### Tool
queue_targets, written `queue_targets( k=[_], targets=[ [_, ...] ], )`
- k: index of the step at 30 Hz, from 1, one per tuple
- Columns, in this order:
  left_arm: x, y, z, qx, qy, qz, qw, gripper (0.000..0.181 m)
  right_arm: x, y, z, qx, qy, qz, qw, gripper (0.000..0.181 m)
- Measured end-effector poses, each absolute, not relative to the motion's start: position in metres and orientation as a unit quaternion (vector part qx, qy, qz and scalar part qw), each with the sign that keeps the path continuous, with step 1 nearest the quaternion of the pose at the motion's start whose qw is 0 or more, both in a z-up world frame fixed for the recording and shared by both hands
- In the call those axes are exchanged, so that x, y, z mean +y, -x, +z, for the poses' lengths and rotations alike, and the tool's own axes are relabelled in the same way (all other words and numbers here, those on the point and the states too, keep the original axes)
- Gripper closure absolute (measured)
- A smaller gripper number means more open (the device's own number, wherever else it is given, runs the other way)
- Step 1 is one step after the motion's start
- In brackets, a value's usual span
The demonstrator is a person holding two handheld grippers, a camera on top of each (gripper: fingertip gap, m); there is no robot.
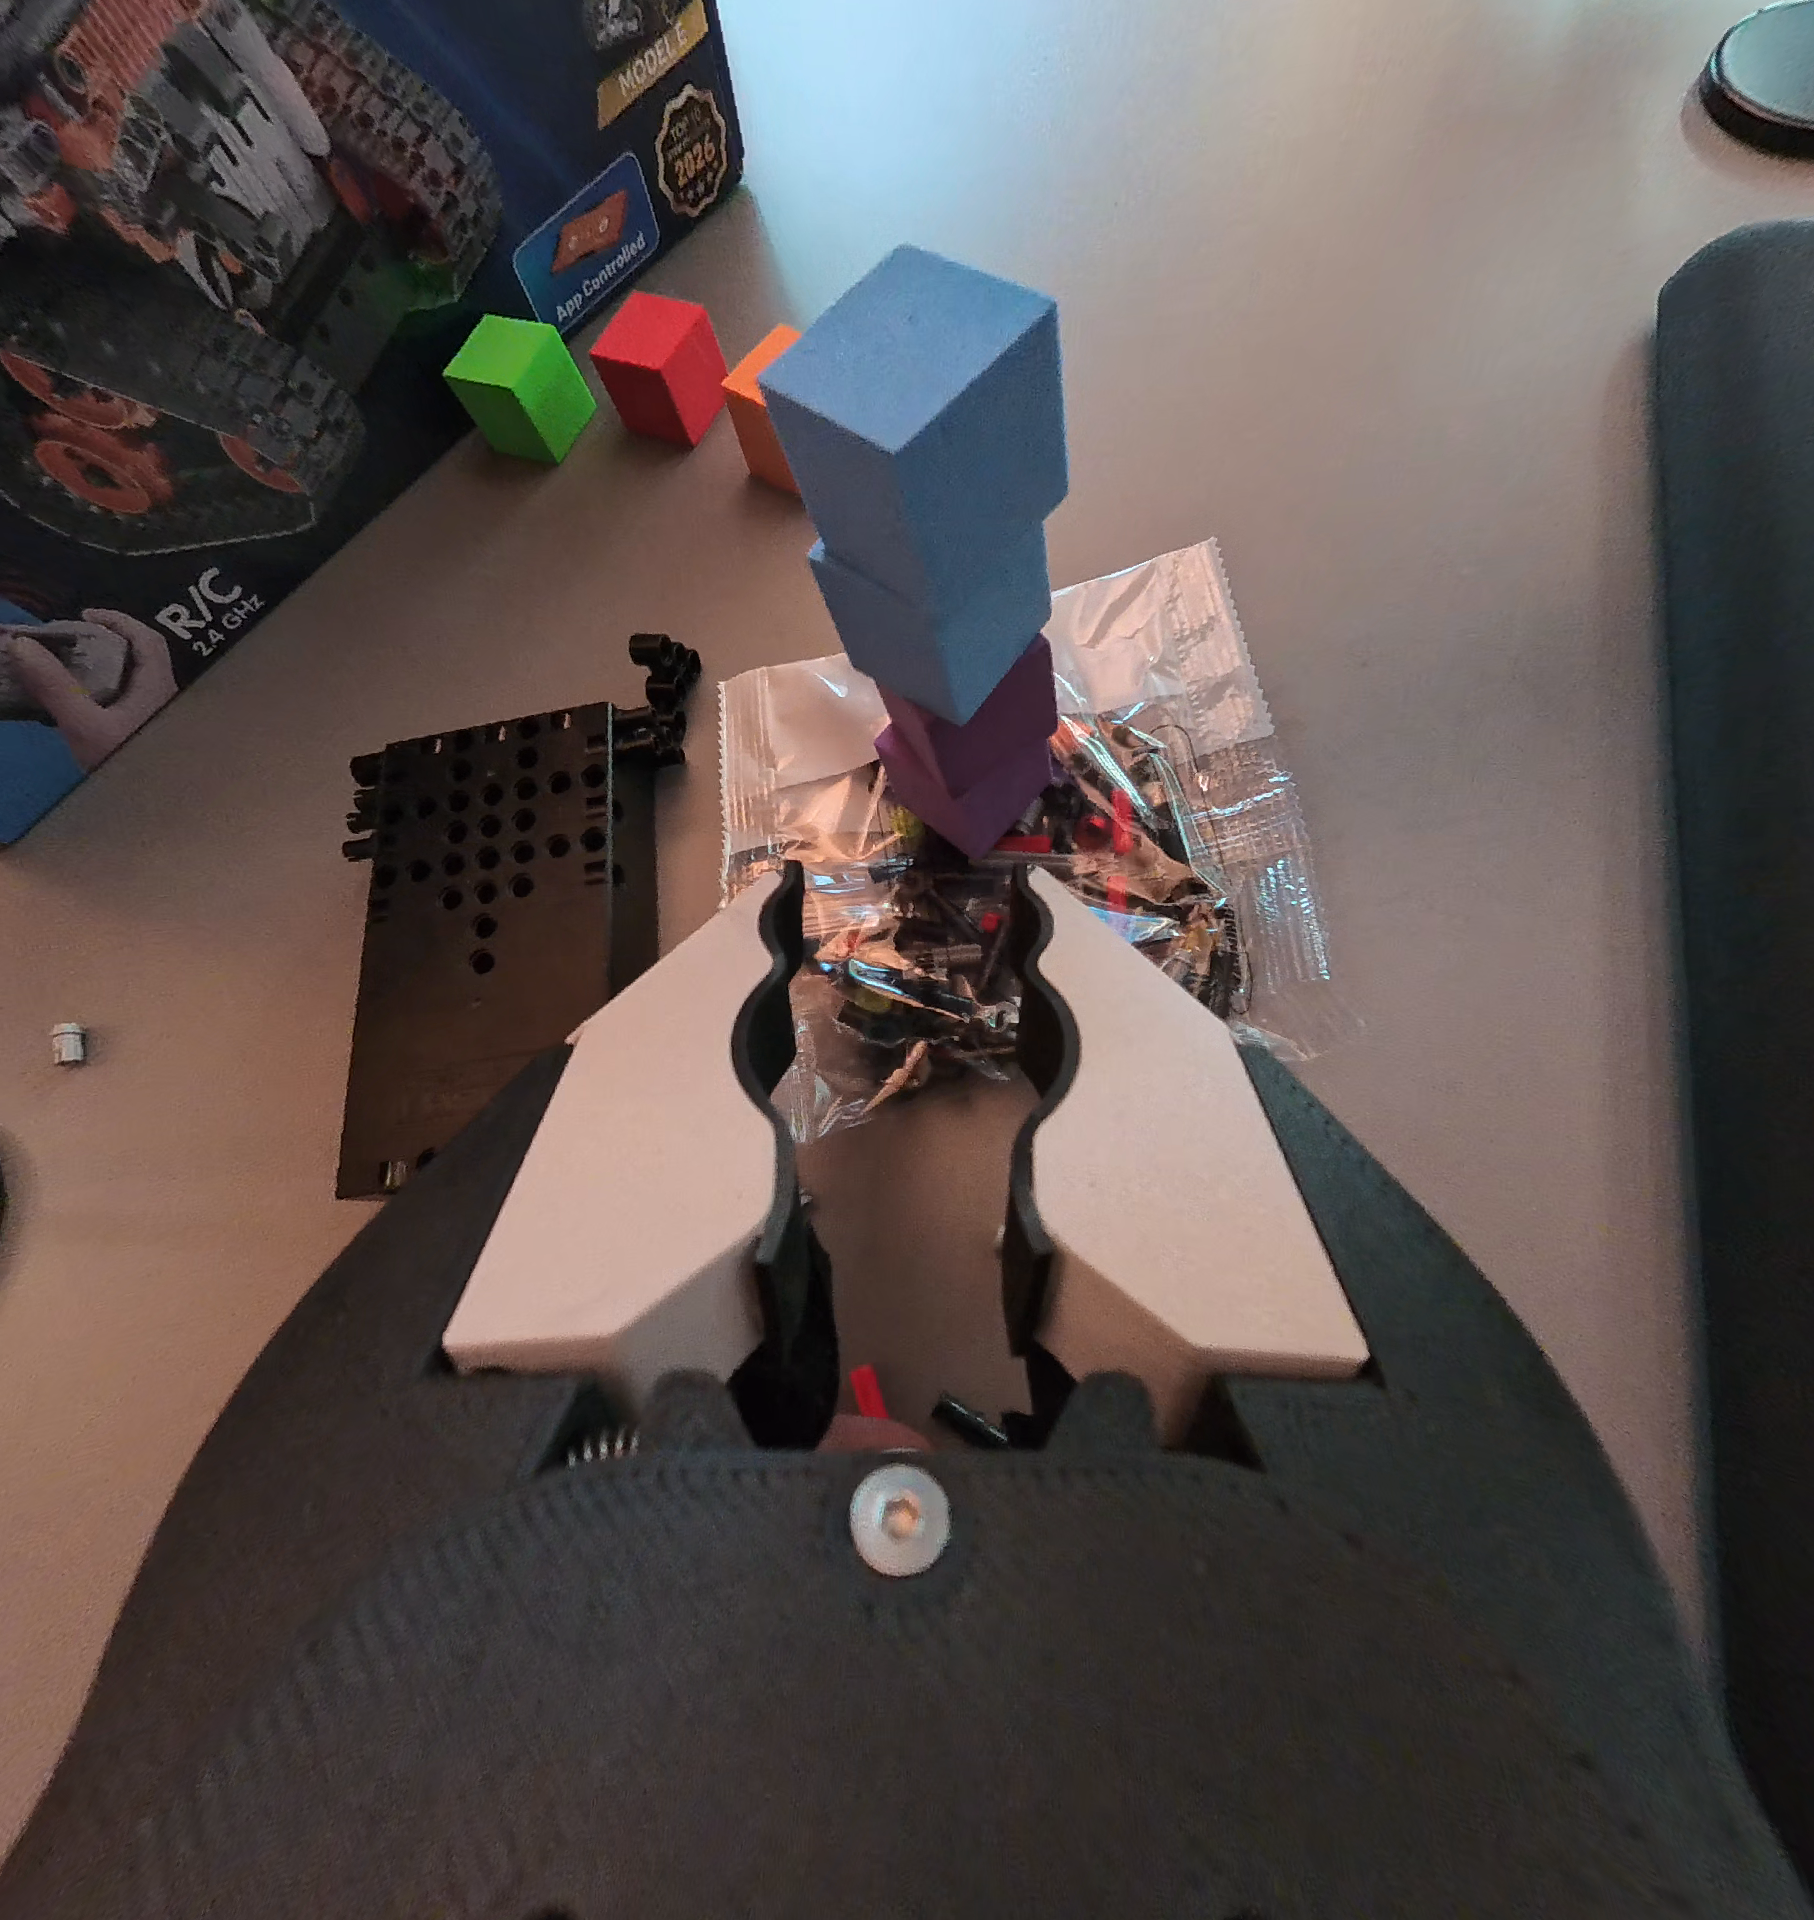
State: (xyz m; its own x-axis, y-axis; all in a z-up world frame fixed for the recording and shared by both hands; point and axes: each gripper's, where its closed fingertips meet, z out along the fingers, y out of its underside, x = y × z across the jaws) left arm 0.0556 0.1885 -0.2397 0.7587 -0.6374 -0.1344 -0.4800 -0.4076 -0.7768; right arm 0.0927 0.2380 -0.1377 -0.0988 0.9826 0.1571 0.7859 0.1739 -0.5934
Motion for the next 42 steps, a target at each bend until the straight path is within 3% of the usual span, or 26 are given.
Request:
queue_targets(
  k=[11, 15, 19, 27, 42],
  targets=[
    [0.189, -0.055, -0.239, 0.333, 0.834, -0.092, 0.430, 0.143, 0.326, -0.124, -0.252, -0.688, 0.675, 0.094, 0.251, 0.133],
    [0.189, -0.056, -0.238, 0.337, 0.833, -0.093, 0.430, 0.143, 0.331, -0.116, -0.262, -0.680, 0.676, 0.122, 0.256, 0.152],
    [0.189, -0.056, -0.238, 0.338, 0.833, -0.092, 0.429, 0.143, 0.322, -0.113, -0.239, -0.682, 0.662, 0.139, 0.278, 0.152],
    [0.189, -0.057, -0.238, 0.339, 0.833, -0.092, 0.428, 0.143, 0.232, -0.090, -0.126, -0.738, 0.562, 0.232, 0.292, 0.152],
    [0.187, -0.057, -0.235, 0.338, 0.830, -0.094, 0.433, 0.143, 0.202, -0.075, -0.150, -0.780, 0.553, 0.199, 0.213, 0.151]
  ],
)
